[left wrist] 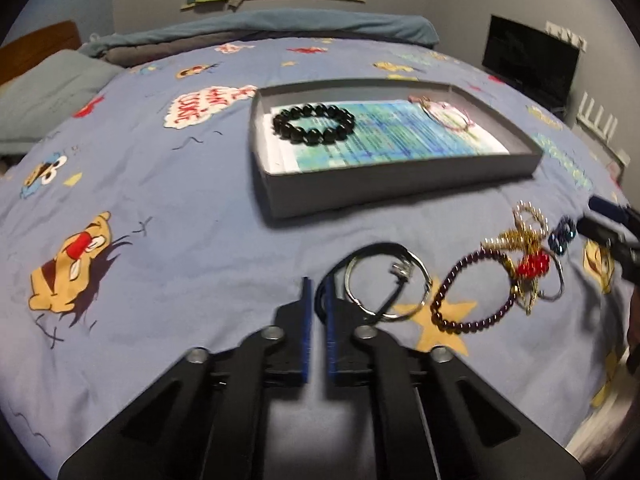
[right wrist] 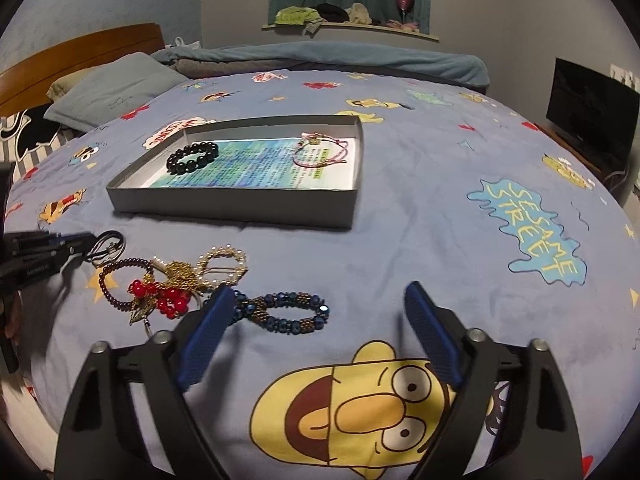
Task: Organize jewelry
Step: 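Close left tool on black cord hair tie while right tool grasps blue beaded bracelet, then carry hair tie and blue bracelet into the tray and open both tools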
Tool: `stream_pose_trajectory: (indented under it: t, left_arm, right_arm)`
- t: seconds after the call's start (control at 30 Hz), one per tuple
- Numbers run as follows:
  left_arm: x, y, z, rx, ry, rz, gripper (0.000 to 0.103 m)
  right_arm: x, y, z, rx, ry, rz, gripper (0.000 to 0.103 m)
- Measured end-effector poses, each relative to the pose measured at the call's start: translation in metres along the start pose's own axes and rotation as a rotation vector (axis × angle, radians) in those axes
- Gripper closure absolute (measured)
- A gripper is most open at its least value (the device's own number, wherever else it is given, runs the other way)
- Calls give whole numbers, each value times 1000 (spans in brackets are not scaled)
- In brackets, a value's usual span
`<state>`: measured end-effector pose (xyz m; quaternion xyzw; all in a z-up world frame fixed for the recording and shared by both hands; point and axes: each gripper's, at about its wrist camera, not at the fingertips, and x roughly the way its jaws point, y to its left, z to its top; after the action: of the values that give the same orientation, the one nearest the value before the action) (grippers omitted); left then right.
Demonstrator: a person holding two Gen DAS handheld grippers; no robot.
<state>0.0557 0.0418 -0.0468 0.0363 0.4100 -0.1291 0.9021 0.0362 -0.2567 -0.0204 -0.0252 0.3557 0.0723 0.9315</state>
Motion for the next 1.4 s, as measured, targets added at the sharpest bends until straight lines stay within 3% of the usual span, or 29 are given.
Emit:
stream_pose_trajectory:
  t: [0.23, 0.4, 0.5, 0.53, 0.57, 0.97, 1.1, 1.4]
  left_arm:
    - [-11, -2, 0, 22, -48, 8, 99]
    - [-12, -5, 1, 39, -55, 12, 99]
    - [-13, -6, 1, 41, -58, 9, 99]
    - [-14, -6, 1, 42, -63, 11, 99]
    - [-16, -7, 1, 44, -69, 13, 99]
    - [-39, -24, 11, 65, -152, -31, 99]
    - [-45, -30, 17, 71, -167, -46, 99]
    - [-65, -44, 57, 104, -242, -58, 99]
  right_arm:
    - [11, -7, -3, 43, 73, 44, 58]
    - [23, -10, -6, 72, 115, 80, 59]
    - [27, -10, -6, 95, 138, 126, 81]
    - [27, -10, -6, 98, 139, 131, 92]
    - [25, -10, -6, 91, 132, 123, 95]
    - [-18, 8, 15, -6, -67, 95, 96]
    - [-26, 13, 26, -20, -97, 94, 96]
    - [-45, 21, 73, -50, -185, 75, 96]
